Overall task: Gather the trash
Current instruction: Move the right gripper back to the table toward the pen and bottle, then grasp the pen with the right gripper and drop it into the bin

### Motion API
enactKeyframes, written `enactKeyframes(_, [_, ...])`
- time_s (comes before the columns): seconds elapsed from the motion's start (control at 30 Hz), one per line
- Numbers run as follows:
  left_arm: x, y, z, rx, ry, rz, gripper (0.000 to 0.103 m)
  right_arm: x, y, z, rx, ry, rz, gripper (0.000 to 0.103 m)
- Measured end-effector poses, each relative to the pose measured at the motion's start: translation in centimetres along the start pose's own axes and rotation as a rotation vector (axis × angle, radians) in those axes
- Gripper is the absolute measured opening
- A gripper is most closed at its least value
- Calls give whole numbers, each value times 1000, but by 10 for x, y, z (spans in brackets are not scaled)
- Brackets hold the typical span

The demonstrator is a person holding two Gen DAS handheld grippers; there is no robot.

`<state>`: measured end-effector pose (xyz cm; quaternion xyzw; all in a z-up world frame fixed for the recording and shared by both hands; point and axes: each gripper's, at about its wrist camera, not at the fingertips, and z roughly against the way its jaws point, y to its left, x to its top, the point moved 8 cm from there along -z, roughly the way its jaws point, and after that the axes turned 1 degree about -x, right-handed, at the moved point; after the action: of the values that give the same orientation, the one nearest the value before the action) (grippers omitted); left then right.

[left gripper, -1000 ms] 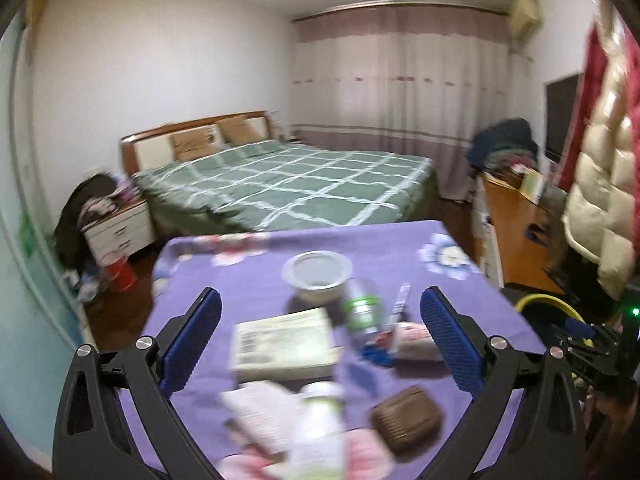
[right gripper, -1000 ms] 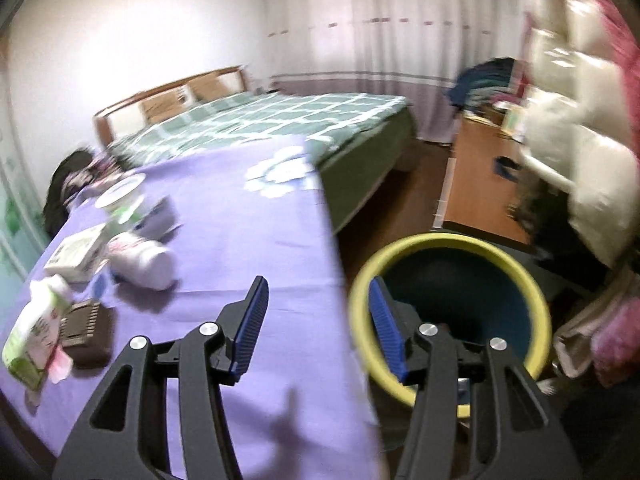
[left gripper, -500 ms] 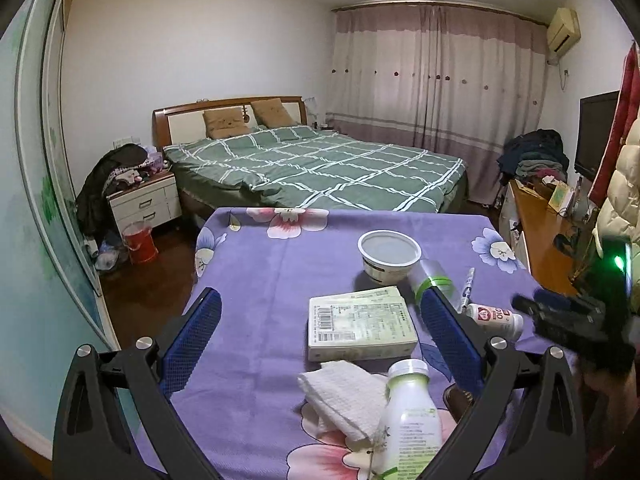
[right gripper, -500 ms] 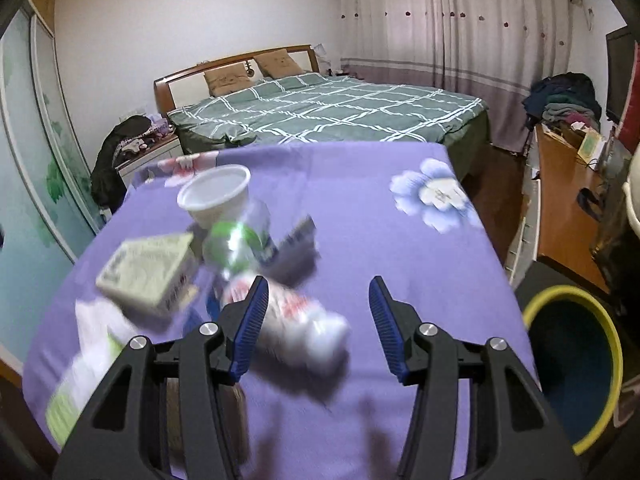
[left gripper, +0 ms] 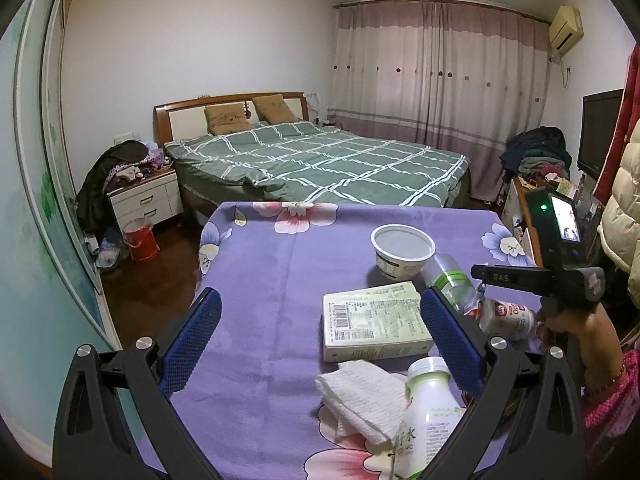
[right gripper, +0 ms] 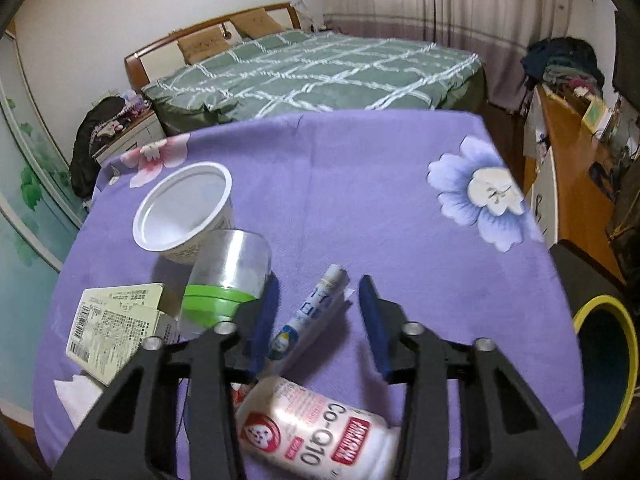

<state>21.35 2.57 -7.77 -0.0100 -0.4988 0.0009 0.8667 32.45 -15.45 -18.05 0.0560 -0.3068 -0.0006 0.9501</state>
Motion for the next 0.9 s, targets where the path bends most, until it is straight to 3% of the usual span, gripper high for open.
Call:
enactKeyframes(0.03, [-1, 1, -1, -3, 2, 2, 98, -1, 1, -3, 20, 14, -8, 22])
enactKeyframes(0.33, [-5, 2, -8, -11, 12, 6, 98, 0, 11, 12, 125, -34, -78, 6])
enactKeyframes(0.73, [-7, -17, -4, -30, 12, -28, 98, 10, 17, 83, 217, -205, -85, 5])
enactKeyframes(0.9, [-10, -31, -3, -47, 20, -53, 98, 6, -4, 113, 187, -278, -94, 5])
